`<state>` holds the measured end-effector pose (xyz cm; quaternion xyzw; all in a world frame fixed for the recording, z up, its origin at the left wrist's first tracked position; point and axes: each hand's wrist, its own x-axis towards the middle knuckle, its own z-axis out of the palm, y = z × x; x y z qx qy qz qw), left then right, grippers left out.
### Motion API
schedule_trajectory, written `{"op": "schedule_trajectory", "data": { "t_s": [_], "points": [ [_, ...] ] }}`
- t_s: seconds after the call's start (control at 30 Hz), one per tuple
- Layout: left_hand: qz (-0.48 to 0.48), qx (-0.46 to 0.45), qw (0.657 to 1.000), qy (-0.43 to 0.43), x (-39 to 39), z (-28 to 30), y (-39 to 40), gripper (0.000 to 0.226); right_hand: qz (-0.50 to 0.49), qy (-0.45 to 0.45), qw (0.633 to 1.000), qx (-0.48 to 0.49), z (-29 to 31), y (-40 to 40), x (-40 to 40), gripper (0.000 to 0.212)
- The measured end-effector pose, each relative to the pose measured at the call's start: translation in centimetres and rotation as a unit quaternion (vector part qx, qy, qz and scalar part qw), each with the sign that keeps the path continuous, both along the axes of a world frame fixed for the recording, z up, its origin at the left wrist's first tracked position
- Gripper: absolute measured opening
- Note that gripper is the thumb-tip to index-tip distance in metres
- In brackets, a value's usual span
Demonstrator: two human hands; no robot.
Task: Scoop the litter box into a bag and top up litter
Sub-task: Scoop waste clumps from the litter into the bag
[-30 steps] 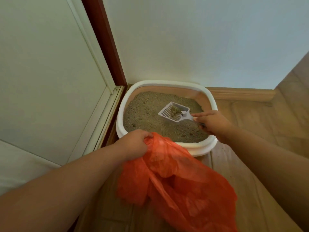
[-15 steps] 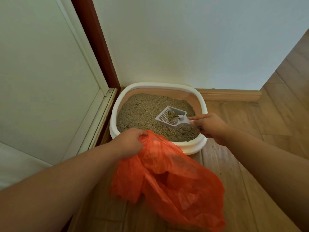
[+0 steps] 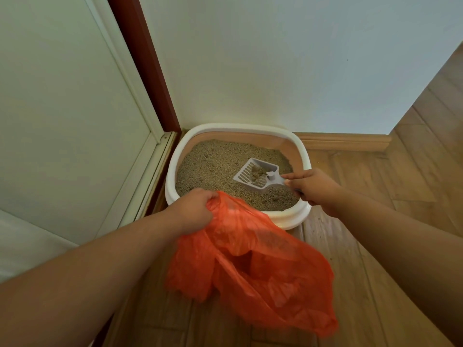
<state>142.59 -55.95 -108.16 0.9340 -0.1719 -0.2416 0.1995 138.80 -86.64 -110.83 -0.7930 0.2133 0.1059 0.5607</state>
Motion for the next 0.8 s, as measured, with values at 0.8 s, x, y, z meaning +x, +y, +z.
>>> {"op": "schedule_trajectory", "data": {
  "t_s": [0.8],
  "points": [
    [0.003, 0.015, 1.000, -0.003, 0.0, 0.3, 0.2, 0.068, -0.016, -0.046, 0.996, 0.078, 0.6, 1.4, -0.4, 0.025]
  ]
}}
